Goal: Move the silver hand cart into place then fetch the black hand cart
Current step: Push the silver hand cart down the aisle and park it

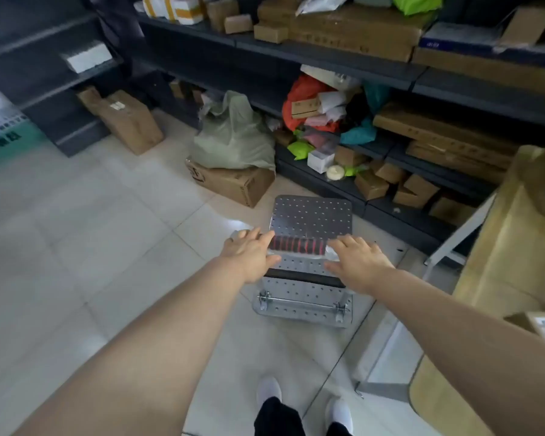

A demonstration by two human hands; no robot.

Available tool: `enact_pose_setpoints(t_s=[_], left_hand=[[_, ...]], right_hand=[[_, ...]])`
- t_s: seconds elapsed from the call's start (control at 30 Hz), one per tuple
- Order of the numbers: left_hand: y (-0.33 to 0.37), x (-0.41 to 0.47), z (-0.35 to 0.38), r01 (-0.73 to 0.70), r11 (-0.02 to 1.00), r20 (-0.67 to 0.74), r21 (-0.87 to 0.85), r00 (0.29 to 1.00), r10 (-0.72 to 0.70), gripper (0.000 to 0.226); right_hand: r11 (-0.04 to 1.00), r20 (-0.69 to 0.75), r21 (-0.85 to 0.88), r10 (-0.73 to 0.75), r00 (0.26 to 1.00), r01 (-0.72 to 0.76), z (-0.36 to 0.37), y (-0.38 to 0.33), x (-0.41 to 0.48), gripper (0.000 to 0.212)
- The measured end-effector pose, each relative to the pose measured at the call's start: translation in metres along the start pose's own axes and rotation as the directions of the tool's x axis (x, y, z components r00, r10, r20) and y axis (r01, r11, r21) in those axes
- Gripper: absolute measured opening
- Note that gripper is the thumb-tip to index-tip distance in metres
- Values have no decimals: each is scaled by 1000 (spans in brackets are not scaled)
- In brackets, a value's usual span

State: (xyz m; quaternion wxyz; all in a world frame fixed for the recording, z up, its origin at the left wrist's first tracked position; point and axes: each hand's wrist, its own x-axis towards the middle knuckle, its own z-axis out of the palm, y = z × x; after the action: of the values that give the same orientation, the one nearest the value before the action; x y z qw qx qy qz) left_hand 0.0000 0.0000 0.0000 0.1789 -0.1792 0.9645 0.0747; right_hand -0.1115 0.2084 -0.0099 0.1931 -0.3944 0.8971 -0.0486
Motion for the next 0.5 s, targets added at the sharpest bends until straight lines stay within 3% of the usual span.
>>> enact_pose_setpoints(t_s=[0.23,0.5], left_hand=[[-32,45,17,-135,987,76,92,989,128,57],[-39,65,41,-268,963,-66,35,961,270,40]], right_hand=[[989,-3,35,140,990,-140,27,-16,33,57],[978,-116,67,202,972,-196,46,-28,48,39]])
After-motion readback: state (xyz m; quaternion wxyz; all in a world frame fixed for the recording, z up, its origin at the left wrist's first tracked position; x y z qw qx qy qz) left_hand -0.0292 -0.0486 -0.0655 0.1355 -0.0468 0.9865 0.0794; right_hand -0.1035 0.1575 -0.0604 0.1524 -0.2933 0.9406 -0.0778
